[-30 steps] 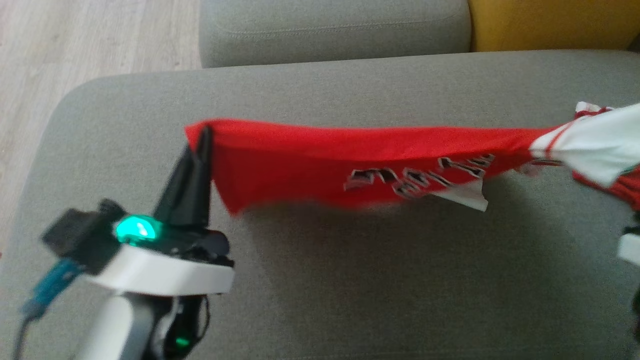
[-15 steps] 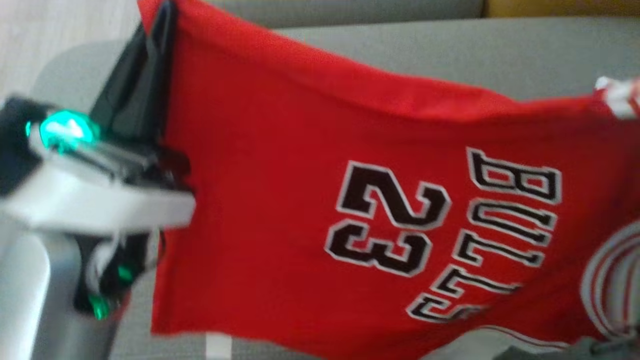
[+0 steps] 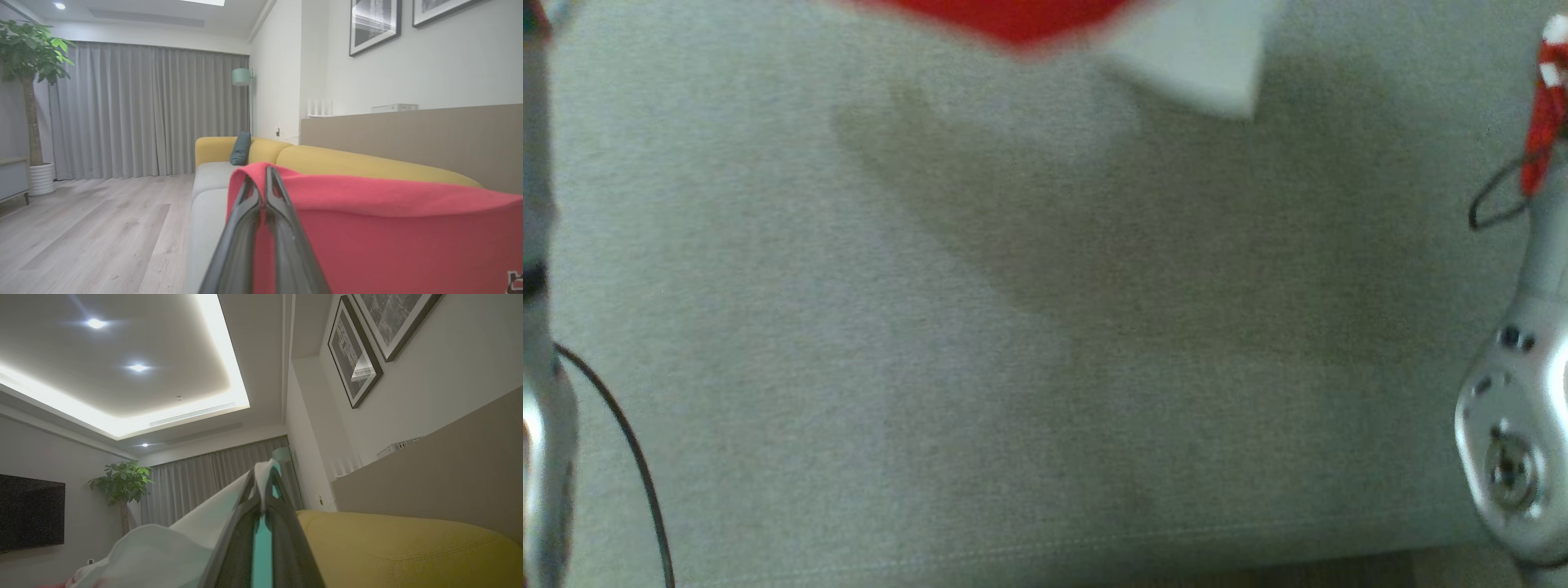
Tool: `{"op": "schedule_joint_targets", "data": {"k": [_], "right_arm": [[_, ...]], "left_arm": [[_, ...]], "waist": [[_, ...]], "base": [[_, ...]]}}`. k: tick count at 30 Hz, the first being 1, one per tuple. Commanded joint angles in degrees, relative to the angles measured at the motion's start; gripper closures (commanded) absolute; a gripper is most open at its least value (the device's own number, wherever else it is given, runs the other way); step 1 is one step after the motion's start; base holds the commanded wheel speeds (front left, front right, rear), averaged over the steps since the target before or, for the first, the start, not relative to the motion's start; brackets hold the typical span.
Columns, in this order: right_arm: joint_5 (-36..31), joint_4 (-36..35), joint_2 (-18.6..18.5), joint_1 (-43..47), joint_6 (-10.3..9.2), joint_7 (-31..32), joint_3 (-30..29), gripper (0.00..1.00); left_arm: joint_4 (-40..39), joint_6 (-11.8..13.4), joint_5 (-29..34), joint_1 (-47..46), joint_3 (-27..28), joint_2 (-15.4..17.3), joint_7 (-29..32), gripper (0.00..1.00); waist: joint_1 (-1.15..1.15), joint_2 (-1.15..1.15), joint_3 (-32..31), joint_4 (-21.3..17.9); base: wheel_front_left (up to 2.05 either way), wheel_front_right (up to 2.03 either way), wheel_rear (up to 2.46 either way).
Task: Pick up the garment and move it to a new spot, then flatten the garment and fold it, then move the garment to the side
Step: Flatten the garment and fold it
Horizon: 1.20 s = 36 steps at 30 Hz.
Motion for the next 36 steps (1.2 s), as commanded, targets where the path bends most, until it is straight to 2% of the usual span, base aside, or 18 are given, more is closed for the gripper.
{"op": "schedule_joint_targets", "data": {"k": [1,4,7,13,18,23,30,36], "right_arm": [[0.14,1.14,0.0,-2.37,0.37,-1.24,0.84,1.0],[0.68,7.44,0.0,-6.08,0.37,-2.93,2.36,1.0],[1.24,10.31,0.0,-5.58,0.37,-3.31,5.52,1.0],[4.23,8.03,0.0,5.48,0.37,-3.36,8.74,1.0],[5.9,3.34,0.0,15.2,0.37,-3.37,8.93,1.0],[6.5,-5.18,0.0,27.42,0.37,-3.37,7.68,1.0],[9.39,-16.19,0.0,44.73,0.37,-3.37,5.45,1.0],[9.61,-23.77,0.0,58.32,0.37,-3.38,5.2,1.0]], "left_arm": [[1.25,-0.7,0.88,-3.4,2.07,2.0,-1.45,1.0],[8.47,-1.66,1.88,-8.46,1.84,1.35,-5.86,1.0],[14.67,-2.87,1.88,-9.45,1.39,0.41,-9.66,1.0],[23.93,-6.02,-0.82,-2.45,1.36,-1.6,-15.28,1.0],[25.99,-8.01,-3.46,4.05,1.93,-2.75,-17.16,1.0],[22.2,-9.34,-5.9,12.65,2.07,-3.41,-17.98,1.0],[11.46,-9.69,-7.45,29.05,1.62,-3.36,-18.13,1.0],[-0.85,-7.18,-6.45,46.19,2.33,-3.91,-18.14,1.0]], "waist": [[-0.02,0.0,1.38,-1.44],[-0.02,0.0,3.69,-2.3],[-0.02,0.0,6.5,-2.76],[-0.02,0.0,9.95,-2.37],[-0.02,0.0,10.0,-1.74],[-0.02,0.0,7.86,-0.66],[-0.02,0.0,2.84,-0.05],[-0.02,0.0,-2.71,-0.8]], "base": [[0.0,0.0,0.0],[0.0,0.0,0.0],[0.0,0.0,0.0],[0.0,0.0,0.0],[0.0,0.0,0.0],[0.0,0.0,0.0],[0.0,0.0,0.0],[0.0,0.0,0.0]]}}
